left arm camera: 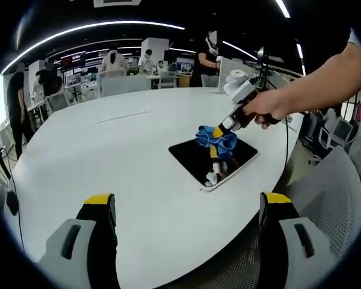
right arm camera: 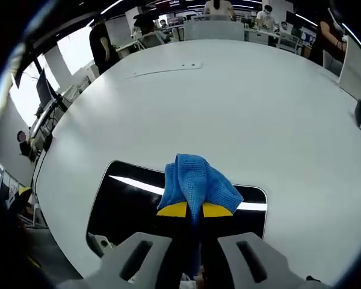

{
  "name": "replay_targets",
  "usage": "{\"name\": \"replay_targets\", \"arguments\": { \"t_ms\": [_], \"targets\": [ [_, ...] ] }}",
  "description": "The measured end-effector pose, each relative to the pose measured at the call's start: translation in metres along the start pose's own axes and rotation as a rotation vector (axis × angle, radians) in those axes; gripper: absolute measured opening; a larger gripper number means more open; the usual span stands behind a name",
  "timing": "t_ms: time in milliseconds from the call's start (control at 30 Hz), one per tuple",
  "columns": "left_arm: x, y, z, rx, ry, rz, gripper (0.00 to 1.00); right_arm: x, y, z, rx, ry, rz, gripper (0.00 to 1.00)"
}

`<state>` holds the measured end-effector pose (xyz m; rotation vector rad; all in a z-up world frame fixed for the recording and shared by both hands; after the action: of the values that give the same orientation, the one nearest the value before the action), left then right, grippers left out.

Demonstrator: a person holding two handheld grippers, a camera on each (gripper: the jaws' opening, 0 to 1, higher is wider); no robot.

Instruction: Wipe the mirror surface with the cleaning cloth until all visible marks leave the cleaned area.

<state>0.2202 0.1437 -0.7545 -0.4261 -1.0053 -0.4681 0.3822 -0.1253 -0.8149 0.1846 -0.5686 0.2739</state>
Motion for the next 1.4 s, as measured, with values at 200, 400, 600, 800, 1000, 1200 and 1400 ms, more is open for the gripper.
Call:
{"name": "replay_targets", "arguments": {
  "t_ms": [200,400,600,800,1000,1200,1400],
  "targets": [
    [0.004,-0.002,0.001,-0.019,-0.030,0.012,0.99,-0.005,0.001,0.001,0.004,-0.003,-0.007,0.01],
    [0.004,-0.002,0.001,-0.019,-0.031,0.024,0.99,-0.012,0.002,0.004,0.010,-0.012,-0.030,0.01],
    [0.004,-0.002,0.001,-0.020,-0.035,0.017,0.99,-0.022,0.004,0.010,0.016,-0.020,-0.041,0.01],
    [0.003,-0.002,0.001,-0.022,-0.028,0.017,0.99,-0.032,0.006,0.016,0.025,-0.026,-0.056,0.01],
    [0.002,-0.002,0.001,-0.021,-0.020,0.015,0.99,-0.041,0.008,0.021,0.032,-0.041,-0.101,0.01],
    [0.001,-0.002,0.001,-0.016,-0.009,0.011,0.99,-0.049,0.013,0.026,0.038,-0.044,-0.127,0.01],
    [0.000,-0.001,0.000,-0.014,0.000,0.012,0.99,-0.059,0.017,0.031,0.049,-0.045,-0.130,0.01]
  ]
}}
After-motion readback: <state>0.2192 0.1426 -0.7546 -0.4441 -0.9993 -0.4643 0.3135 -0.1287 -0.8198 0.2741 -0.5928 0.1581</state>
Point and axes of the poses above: the point that each gripper's makers call its tool centre point, and the gripper's own axes: z roughly backward along the fingers, y roughly to its left, x roughly out of its top, the point moved 6 cm from there along z, roughly backward along the fingers, and after that the axes turned 3 degrees about z, right-handed, at the moved point
